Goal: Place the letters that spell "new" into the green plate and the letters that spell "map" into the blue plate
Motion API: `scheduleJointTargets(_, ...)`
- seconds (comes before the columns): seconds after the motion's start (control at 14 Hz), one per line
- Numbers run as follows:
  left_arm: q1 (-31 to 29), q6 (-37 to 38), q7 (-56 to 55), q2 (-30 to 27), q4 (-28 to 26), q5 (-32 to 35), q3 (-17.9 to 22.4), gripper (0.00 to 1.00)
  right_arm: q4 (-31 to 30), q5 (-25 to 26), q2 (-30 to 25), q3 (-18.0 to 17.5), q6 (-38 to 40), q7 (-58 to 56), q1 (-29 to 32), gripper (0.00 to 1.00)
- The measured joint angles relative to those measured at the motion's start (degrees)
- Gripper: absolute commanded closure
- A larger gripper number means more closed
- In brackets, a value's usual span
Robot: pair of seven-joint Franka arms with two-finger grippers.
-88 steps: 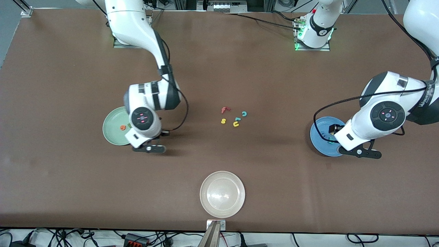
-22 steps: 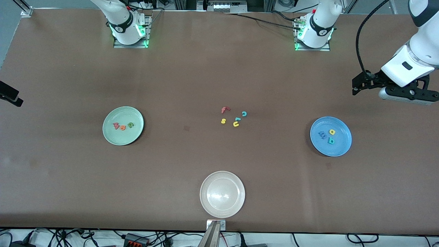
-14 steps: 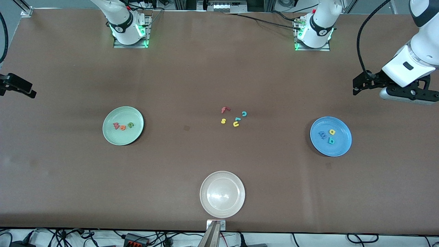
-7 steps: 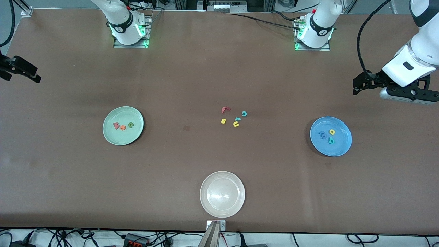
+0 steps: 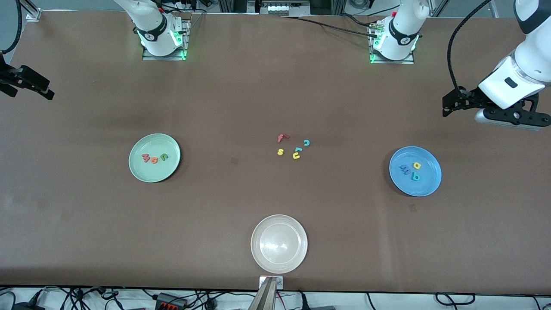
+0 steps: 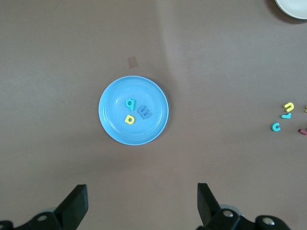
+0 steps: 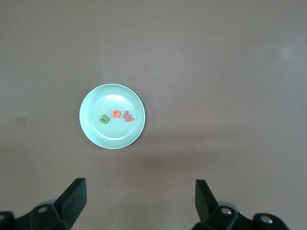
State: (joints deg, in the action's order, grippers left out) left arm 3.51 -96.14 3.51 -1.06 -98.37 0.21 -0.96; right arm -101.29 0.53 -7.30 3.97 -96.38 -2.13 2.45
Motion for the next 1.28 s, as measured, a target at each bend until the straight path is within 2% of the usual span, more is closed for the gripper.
scheduleJointTargets(1.28,-0.2,0.4,0.0,0.0,0.8,0.0,0.1,0.00,0.0,0.0,0.0,-0.1,-0.3,0.0,0.3,0.00)
